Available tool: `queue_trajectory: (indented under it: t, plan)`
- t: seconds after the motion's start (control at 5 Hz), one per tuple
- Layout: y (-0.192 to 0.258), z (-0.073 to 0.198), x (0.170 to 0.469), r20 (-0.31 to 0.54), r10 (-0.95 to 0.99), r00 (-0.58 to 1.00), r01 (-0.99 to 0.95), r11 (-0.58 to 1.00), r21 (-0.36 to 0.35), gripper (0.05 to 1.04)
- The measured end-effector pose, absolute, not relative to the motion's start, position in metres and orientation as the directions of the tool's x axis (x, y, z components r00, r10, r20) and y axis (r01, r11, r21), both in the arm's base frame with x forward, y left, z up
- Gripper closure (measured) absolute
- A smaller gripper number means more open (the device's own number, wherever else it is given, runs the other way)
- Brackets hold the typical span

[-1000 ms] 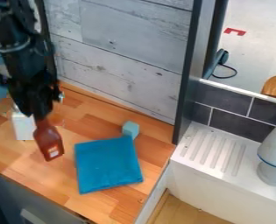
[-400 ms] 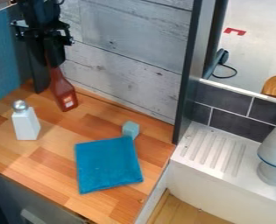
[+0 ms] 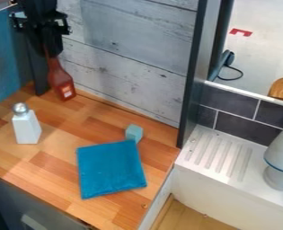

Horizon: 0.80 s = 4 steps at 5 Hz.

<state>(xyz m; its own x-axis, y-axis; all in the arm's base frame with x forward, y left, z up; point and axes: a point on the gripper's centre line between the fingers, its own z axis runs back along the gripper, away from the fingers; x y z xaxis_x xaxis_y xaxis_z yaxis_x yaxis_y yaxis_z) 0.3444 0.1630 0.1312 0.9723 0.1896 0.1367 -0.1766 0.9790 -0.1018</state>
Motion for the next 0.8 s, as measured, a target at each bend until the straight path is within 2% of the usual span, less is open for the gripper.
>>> queue_trajectory:
  t: [0.4,0.8]
  plan:
    - [0.188,0.115,0.369,0.135,0.235,0.963,-0.23,0.972,-0.05,0.751]
    - [0.199,0.086,0.371,0.091,0.241,0.966,-0.241,0.97,-0.007,0.751]
